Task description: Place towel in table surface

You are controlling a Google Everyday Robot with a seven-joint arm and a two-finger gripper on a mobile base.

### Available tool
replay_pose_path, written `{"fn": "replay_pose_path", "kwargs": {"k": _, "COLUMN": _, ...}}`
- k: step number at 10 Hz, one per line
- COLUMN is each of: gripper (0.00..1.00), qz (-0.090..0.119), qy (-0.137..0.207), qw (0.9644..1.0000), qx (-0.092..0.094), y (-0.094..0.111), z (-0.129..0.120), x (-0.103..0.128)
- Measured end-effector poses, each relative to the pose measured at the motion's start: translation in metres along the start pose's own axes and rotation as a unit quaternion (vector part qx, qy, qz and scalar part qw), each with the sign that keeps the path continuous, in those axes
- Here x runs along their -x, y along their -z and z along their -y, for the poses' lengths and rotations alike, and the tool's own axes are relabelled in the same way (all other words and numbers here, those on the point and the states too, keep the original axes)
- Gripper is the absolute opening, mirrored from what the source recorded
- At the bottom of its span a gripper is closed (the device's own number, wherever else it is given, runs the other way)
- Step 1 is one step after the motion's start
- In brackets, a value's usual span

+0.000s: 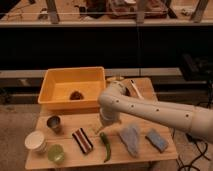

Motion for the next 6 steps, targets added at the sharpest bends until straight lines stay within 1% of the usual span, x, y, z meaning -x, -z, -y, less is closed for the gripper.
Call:
{"fn": "replay_pose_path", "kwargs": {"k": 2, "gripper": 0.8, "qz": 0.002, "qy": -0.031, "qw": 0.9993, "qx": 0.019, "y": 0.009, "z": -0.047, "x": 0.028}}
{"fn": "replay_pose_path", "kwargs": {"k": 3, "gripper": 0.8, "qz": 0.008, "qy": -0.04, "qw": 0.9988, "qx": 0.026, "y": 0.011, "z": -0.062, "x": 0.038}}
{"fn": "replay_pose_path", "kwargs": {"k": 6, "gripper": 0.8, "qz": 0.006, "qy": -0.04, "qw": 0.9989, "qx": 0.024, "y": 0.011, "z": -0.063, "x": 0.037}}
